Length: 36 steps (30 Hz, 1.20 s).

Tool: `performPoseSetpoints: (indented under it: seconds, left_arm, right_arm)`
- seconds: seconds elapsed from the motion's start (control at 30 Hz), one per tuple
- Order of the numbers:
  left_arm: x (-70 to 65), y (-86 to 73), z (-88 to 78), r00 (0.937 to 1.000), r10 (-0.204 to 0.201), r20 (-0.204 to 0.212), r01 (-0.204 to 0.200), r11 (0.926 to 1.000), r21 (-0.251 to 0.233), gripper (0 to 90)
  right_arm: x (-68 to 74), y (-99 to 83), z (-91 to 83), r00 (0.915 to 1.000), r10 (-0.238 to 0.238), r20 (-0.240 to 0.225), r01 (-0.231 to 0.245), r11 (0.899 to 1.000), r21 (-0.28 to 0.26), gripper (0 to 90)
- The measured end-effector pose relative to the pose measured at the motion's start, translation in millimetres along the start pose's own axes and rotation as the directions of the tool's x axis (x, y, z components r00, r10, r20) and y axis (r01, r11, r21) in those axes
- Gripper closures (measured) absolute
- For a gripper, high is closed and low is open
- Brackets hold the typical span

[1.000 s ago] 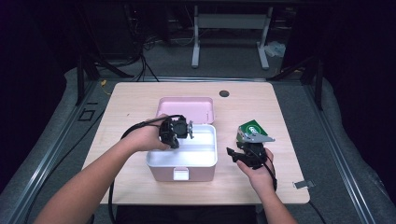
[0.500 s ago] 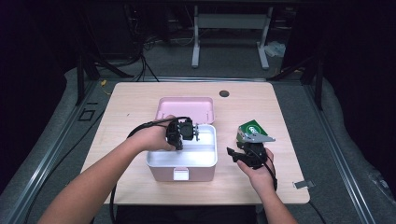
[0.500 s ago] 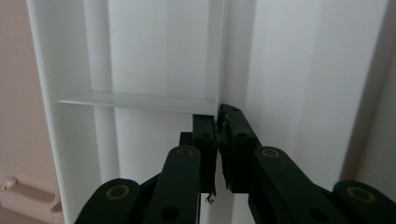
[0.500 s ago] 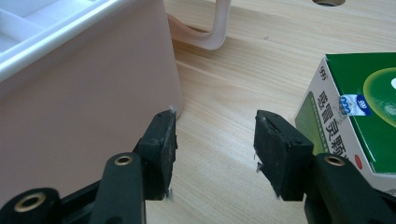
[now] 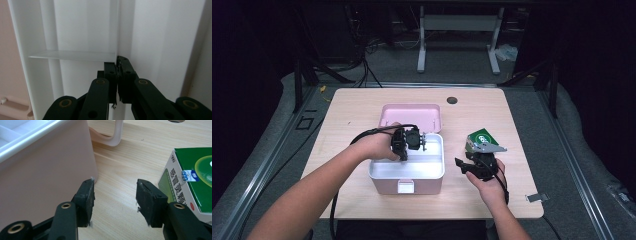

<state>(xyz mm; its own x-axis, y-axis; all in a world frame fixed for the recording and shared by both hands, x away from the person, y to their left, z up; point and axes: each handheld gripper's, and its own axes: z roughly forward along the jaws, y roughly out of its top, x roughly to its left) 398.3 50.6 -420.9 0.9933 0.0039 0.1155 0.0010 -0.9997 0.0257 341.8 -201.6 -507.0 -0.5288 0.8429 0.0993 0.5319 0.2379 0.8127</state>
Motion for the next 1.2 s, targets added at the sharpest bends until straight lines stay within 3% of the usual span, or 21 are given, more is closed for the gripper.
performPoseSetpoints:
  seconds: [0.33, 0.67, 0.83, 0.93, 1.0, 1.03, 1.07, 1.2]
  left_arm:
    - [-3.6, 1.8, -7.5, 0.9997, 0.022, 0.001, -0.022, 0.9991, 0.037, 88.2]
    - [-4.0, -2.5, -34.3, 0.9989, 0.005, -0.048, -0.005, 1.0, -0.001, 89.3]
    - [0.5, -15.0, -45.9, 0.9965, -0.07, -0.045, 0.068, 0.9968, -0.042, 89.3]
    - [6.7, -26.7, -48.2, 0.9861, -0.164, -0.026, 0.163, 0.9856, -0.046, 89.3]
    - [11.2, -35.7, -48.3, 0.9684, -0.249, 0.004, 0.249, 0.9674, -0.045, 89.3]
    - [15.0, -46.2, -47.5, 0.9493, -0.314, 0.021, 0.314, 0.9479, -0.051, 89.3]
    - [15.0, -46.2, -47.5, 0.9493, -0.314, 0.021, 0.314, 0.9479, -0.051, 89.3]
    - [23.3, -71.7, -46.9, 0.9103, -0.412, 0.041, 0.414, 0.9086, -0.057, 89.3]
  right_arm:
    - [-1.5, -0.5, 0.5, 1.0, 0.002, 0.003, -0.002, 1.0, -0.001, 48.3]
    - [-2.0, -0.7, 1.0, 1.0, 0.007, -0.003, -0.007, 1.0, 0.001, 48.3]
    - [-2.4, -1.1, 0.7, 0.9999, 0.014, 0.004, -0.014, 1.0, 0.001, 48.2]
    - [-3.3, -1.3, 0.4, 0.9998, 0.019, -0.003, -0.019, 1.0, -0.001, 48.2]
    - [-3.5, -1.3, 0.3, 0.9998, 0.021, -0.002, -0.021, 1.0, -0.003, 48.2]
    - [-3.4, -1.3, 0.3, 0.9997, 0.023, 0.0, -0.023, 1.0, -0.005, 48.2]
    - [-3.4, -1.3, 0.3, 0.9997, 0.023, 0.0, -0.023, 1.0, -0.005, 48.2]
    - [-3.6, -1.2, 0.9, 0.9995, 0.031, -0.002, -0.031, 1.0, -0.005, 48.1]
